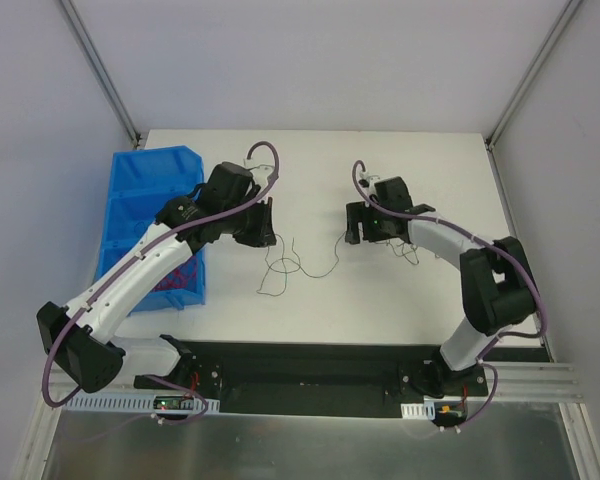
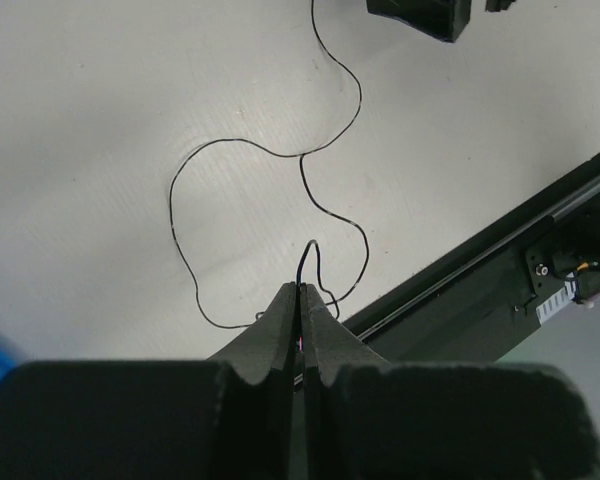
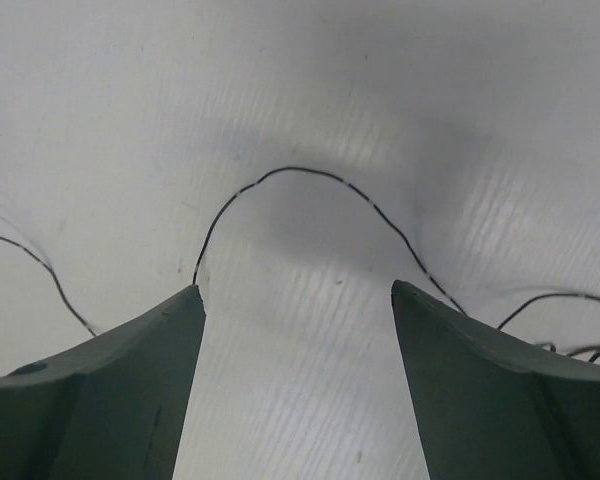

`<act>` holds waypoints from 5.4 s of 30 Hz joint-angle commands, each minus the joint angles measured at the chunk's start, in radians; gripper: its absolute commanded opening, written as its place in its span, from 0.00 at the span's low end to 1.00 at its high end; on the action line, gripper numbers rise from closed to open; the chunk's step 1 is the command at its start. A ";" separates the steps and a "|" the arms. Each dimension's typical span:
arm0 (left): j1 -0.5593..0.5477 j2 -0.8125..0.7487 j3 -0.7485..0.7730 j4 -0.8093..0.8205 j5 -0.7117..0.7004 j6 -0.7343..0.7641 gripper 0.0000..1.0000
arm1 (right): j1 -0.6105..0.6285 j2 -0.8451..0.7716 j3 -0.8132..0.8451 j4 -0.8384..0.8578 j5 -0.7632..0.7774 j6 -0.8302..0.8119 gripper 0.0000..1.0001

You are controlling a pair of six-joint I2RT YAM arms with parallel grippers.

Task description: Untangle the cables

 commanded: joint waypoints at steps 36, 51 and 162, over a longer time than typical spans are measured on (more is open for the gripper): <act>0.005 -0.197 -0.166 0.171 0.067 -0.100 0.00 | 0.172 -0.250 0.104 0.221 -0.351 0.463 0.00; 0.005 0.055 -0.289 0.313 0.033 -0.165 0.00 | 0.234 -0.034 -0.030 0.251 -0.417 0.207 0.00; 0.561 -0.212 -0.588 1.130 -0.654 0.315 0.00 | 0.080 -0.052 -0.243 0.493 -0.288 0.281 0.57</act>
